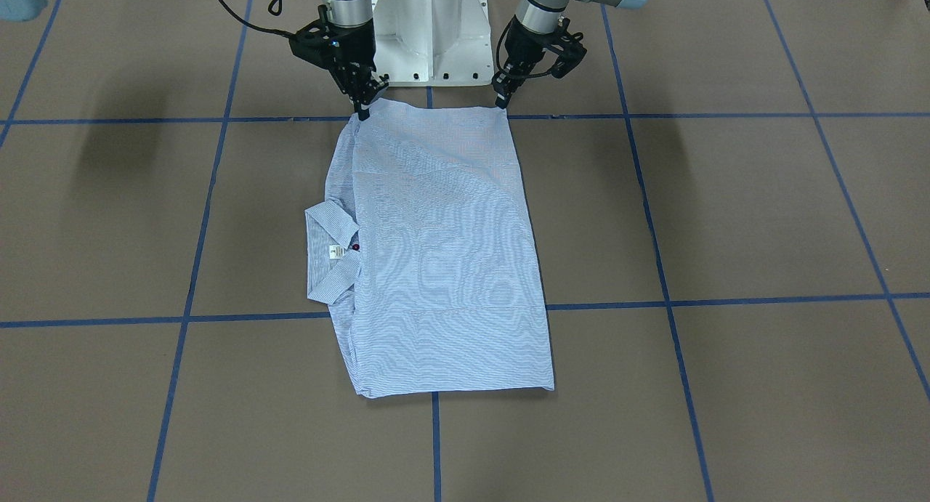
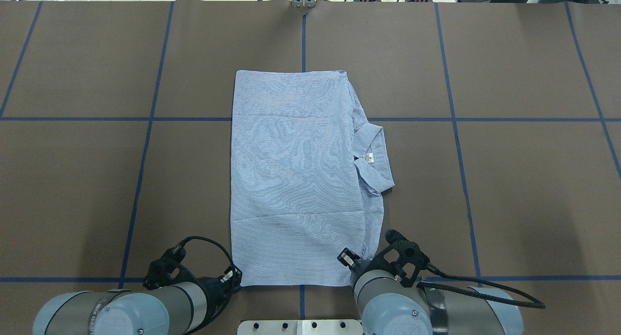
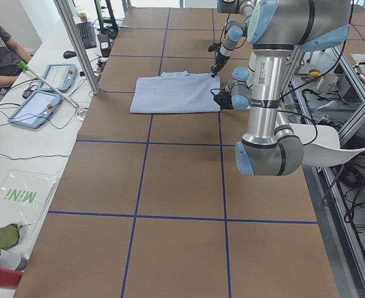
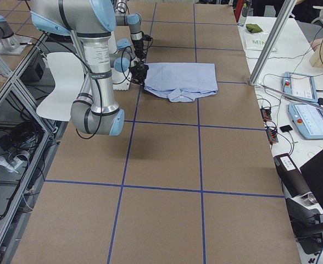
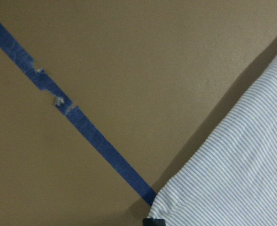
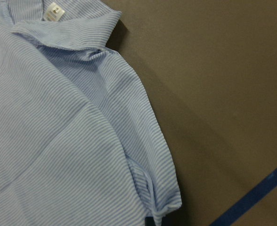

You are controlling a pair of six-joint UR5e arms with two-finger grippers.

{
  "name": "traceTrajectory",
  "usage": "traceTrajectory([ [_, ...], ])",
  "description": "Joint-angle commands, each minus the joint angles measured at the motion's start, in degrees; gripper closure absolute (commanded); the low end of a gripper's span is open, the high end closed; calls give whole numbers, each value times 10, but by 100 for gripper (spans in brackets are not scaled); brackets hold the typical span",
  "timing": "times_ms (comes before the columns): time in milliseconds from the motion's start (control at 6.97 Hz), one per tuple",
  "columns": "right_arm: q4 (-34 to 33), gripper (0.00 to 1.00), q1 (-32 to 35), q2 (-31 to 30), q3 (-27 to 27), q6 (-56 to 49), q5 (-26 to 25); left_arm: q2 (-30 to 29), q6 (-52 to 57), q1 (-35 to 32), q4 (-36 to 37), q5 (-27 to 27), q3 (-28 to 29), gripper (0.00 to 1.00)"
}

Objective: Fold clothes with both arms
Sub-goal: 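Grasp the near edge with both grippers and lift it toward the collar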

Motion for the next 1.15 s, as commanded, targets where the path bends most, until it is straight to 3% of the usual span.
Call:
traceTrajectory([
  [0, 0, 100, 0, 0, 7, 0, -1, 0, 1, 0, 10, 0, -13, 100],
  [574, -41, 100, 19, -12, 135, 0, 0, -1, 20, -51, 82, -8, -142, 100],
  [861, -45, 100, 67, -7, 157, -1, 5, -37, 53, -130, 117, -56, -148, 100],
  [1005, -45, 100, 108, -2, 152, -5, 38, -88, 102, -181, 159, -78, -141, 100],
])
